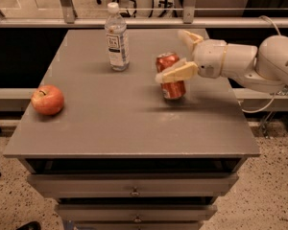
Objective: Knock coke can over
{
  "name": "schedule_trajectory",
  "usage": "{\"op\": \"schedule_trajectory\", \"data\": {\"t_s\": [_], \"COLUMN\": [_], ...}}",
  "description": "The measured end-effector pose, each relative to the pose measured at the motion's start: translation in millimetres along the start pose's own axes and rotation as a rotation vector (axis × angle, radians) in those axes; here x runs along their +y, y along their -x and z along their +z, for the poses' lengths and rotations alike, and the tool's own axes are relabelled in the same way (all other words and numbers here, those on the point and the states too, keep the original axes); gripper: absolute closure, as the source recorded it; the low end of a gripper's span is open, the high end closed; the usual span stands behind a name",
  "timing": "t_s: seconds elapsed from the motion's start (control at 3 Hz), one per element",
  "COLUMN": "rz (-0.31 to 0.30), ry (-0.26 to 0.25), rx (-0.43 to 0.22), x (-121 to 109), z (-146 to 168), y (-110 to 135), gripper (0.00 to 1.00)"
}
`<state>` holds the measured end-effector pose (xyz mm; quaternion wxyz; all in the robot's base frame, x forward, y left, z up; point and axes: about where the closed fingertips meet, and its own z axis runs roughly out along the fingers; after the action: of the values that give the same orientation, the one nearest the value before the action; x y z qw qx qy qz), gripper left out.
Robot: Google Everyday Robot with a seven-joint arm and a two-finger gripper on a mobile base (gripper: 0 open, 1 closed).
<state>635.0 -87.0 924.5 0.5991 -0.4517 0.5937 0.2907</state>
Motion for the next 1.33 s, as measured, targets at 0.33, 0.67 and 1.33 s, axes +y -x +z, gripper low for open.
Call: {"op": "schedule_trajectory", "data": {"t_s": [0.33, 0.67, 1.33], "rz": [0.015, 0.025, 0.025], "ry": [0.021, 0.055, 0.107], "rx": [0.008, 0.040, 0.146], "x": [-22, -24, -19], "z": [67, 95, 50], "y": [35, 40, -1], "gripper": [0.00, 0.00, 0.00]}}
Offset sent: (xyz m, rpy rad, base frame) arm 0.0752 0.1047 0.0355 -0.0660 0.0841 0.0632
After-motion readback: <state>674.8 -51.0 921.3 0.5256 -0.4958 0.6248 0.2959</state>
